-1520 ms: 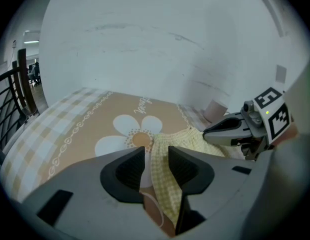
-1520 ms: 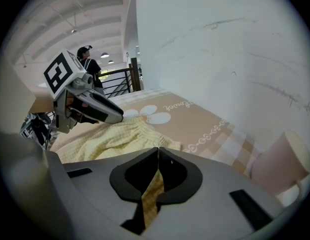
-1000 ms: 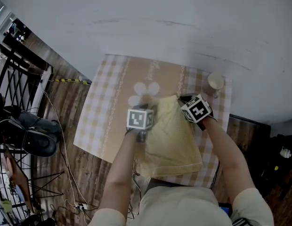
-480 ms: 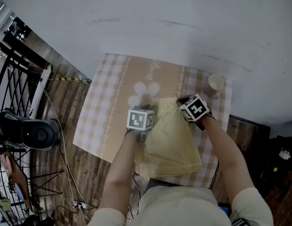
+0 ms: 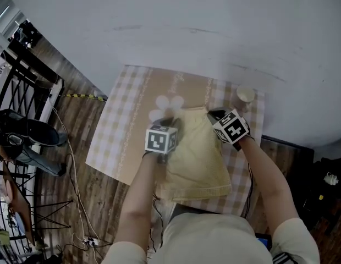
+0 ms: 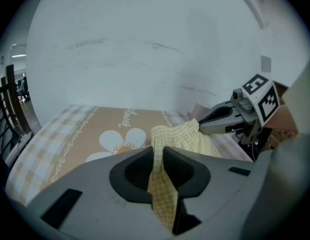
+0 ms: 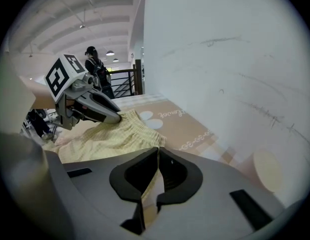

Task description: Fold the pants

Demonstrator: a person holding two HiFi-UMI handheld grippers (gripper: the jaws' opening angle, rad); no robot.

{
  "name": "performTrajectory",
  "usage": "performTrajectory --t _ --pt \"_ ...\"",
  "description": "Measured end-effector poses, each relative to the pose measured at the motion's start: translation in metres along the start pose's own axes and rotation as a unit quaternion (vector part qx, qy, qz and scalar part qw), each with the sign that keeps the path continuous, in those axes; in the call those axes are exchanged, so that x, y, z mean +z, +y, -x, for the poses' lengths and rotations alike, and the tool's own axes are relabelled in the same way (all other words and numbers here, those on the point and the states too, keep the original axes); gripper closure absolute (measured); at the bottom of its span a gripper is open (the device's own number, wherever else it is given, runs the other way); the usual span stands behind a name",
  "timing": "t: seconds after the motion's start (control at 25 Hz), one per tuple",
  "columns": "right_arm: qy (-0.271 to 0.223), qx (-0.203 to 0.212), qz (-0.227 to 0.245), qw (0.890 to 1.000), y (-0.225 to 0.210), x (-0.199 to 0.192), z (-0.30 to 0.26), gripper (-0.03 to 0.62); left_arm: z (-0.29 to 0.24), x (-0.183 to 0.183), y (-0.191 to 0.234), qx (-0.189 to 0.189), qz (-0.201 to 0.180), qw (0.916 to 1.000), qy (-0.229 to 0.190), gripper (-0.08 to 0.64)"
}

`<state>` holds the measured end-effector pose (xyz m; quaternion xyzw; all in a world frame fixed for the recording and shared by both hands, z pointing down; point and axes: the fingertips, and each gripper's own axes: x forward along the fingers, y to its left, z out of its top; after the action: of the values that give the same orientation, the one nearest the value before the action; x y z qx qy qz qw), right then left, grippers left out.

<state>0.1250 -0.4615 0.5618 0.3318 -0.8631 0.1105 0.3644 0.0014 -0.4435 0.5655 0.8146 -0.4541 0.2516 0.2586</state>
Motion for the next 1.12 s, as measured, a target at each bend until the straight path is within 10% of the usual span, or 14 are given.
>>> performTrajectory --t 0.56,1.12 --pt "-0.130 0.008 0.047 0.990 0.075 0.009 0.104 0.583 0.107 -0.024 -0.062 -0.023 -0.027 0.9964 -0.077 0.497" --pt "-0.115 0.061 0.056 0.990 0.170 -0.089 0.147 0.583 0.142 -0.145 -0.120 0.004 0.003 0.9998 -0.021 0.497"
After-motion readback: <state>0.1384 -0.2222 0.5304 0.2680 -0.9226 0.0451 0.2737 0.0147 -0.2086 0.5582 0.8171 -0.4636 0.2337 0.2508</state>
